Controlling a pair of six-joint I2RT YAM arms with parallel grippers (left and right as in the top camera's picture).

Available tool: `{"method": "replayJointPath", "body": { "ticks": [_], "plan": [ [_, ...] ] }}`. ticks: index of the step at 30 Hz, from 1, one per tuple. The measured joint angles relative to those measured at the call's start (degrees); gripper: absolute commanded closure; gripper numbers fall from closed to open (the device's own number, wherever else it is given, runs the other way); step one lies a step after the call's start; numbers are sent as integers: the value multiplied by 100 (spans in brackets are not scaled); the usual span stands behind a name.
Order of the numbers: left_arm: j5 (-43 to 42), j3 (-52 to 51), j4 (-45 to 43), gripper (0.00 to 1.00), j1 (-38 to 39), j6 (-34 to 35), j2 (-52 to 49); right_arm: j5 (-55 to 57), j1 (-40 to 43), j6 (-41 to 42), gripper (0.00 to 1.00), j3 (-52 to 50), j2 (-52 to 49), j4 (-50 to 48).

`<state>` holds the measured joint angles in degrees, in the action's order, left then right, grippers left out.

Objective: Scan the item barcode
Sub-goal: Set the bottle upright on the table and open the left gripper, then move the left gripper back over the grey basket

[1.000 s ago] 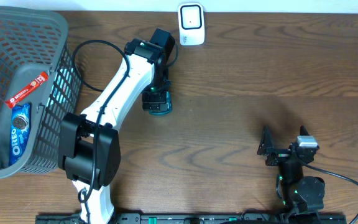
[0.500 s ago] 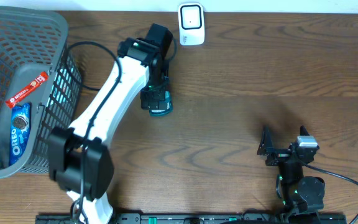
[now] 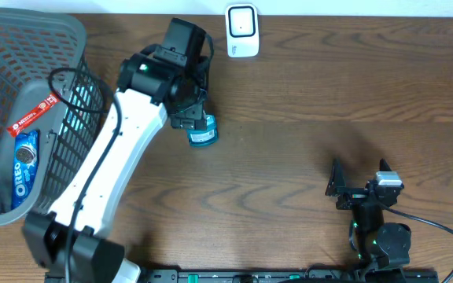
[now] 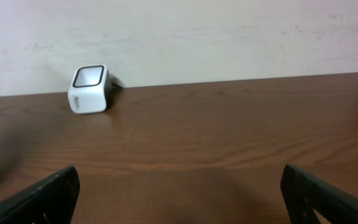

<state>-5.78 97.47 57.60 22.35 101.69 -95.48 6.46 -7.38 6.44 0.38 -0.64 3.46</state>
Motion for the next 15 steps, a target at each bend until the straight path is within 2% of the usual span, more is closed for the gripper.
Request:
{"method": "replayJointPath", "body": {
  "ticks": [9, 15],
  "plan": [
    [393, 2, -715, 2, 0, -1296, 754, 0, 0, 2, 1, 0, 2, 0],
    [903, 2, -1274, 2, 0, -2752, 1176, 0, 0, 0, 1, 0, 0, -2]
  ]
}}
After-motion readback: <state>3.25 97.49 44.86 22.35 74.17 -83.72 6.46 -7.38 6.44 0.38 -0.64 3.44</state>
